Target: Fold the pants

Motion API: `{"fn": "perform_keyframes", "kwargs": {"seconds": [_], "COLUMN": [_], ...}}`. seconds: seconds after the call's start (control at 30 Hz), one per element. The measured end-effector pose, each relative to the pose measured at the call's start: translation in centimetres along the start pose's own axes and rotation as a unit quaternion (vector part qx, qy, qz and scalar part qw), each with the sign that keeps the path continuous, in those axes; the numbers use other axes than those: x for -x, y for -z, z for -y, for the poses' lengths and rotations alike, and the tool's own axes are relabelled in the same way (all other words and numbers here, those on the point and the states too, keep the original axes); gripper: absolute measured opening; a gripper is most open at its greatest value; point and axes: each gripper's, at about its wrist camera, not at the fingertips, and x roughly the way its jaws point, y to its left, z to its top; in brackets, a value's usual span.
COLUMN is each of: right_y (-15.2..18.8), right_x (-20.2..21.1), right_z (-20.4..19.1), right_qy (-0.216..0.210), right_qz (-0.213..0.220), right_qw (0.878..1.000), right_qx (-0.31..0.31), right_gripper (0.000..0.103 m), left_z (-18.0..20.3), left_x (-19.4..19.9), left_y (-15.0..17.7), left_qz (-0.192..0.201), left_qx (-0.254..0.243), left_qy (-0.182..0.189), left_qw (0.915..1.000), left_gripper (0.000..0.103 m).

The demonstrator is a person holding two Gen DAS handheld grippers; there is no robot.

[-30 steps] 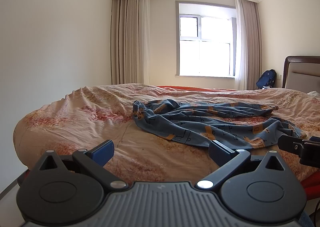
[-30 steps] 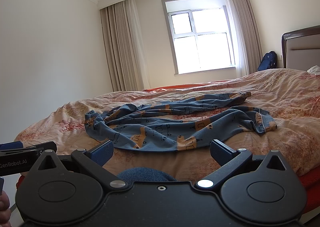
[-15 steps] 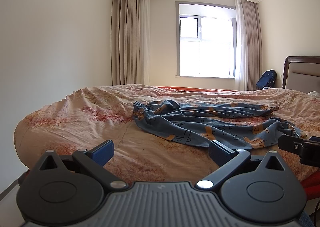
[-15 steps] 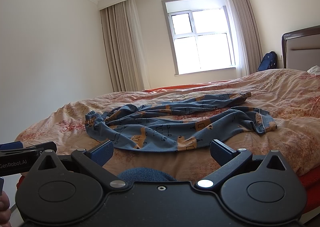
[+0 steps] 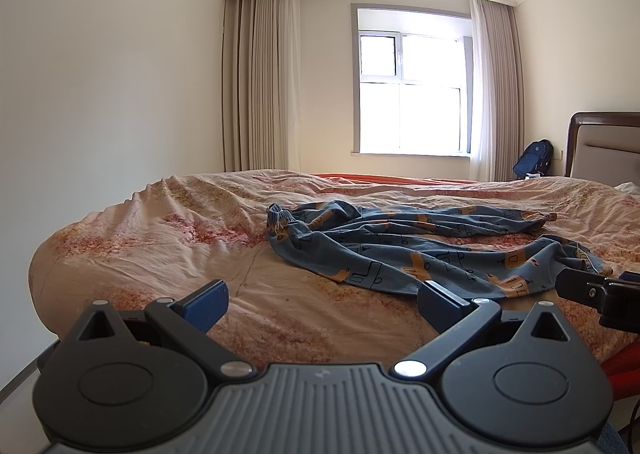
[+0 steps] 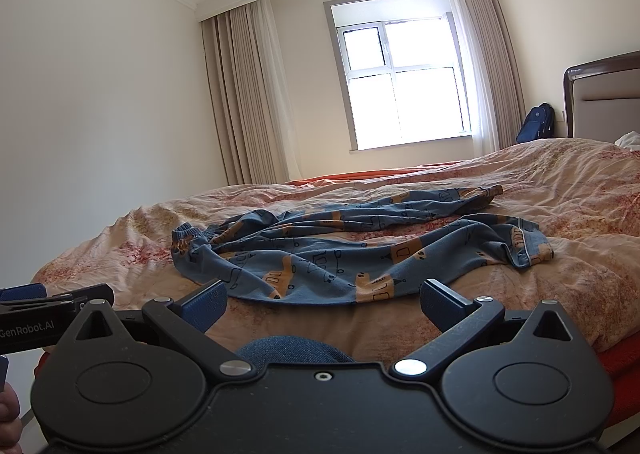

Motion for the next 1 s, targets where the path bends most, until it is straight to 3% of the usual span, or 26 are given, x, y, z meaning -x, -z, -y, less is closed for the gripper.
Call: {"fn": "perform_keyframes", "kwargs": {"seconds": [1.0], "right_y": [-0.20], "right_x": [0.49], "right_z": [0.48], "right_qy": [-0.007], "right_qz": [0.008], "right_qw": [1.000], "right_qx": [-0.013], "right_gripper": [0.103], "left_z": [0.24], "left_x": [-0.66], "left_y": [-0.44], "left_qz": [-0.040], "left_qx": [-0.017], "left_qy": [-0.028], "left_qw": [0.9987], "left_gripper": [0.103]}}
